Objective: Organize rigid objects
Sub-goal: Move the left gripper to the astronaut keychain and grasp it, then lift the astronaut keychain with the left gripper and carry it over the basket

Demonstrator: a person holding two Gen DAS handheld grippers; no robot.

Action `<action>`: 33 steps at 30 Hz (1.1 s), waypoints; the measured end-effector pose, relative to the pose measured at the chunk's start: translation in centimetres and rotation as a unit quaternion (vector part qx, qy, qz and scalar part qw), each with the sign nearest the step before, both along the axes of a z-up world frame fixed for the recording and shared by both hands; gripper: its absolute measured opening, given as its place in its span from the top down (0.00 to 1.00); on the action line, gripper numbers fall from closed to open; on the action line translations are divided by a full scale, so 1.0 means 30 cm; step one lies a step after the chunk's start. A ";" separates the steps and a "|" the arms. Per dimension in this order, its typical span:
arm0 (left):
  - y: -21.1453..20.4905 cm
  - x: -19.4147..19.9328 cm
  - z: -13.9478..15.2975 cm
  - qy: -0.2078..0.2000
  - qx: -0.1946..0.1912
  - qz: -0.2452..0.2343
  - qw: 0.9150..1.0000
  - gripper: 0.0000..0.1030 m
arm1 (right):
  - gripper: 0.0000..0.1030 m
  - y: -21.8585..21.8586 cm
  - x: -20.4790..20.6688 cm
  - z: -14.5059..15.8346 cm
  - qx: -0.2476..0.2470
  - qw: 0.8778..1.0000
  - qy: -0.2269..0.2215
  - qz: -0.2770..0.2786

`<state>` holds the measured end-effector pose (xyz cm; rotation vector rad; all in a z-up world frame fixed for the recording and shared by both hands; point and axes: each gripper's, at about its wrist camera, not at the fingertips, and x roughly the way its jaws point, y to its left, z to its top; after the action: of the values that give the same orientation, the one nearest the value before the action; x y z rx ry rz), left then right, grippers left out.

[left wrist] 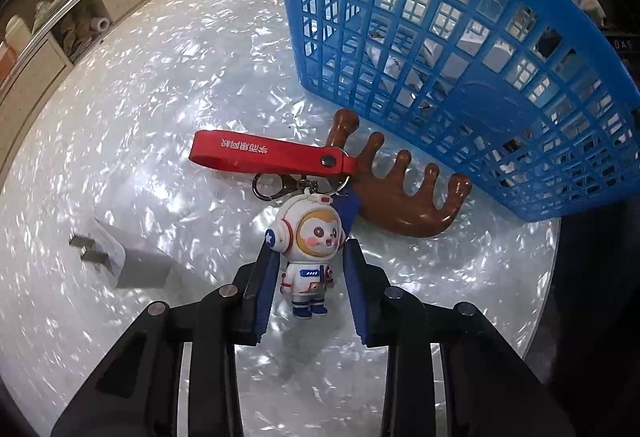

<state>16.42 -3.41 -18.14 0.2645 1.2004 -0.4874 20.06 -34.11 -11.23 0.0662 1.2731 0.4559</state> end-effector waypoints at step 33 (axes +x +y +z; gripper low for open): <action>0.179 -0.345 0.507 -0.120 -0.059 0.079 0.988 0.74 | 0.93 0.008 -0.012 0.027 -0.012 1.000 -0.013 0.002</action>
<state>6.05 1.96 -2.93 0.1210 0.9450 -0.3751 19.69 -33.88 -10.42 0.0372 1.2532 0.4425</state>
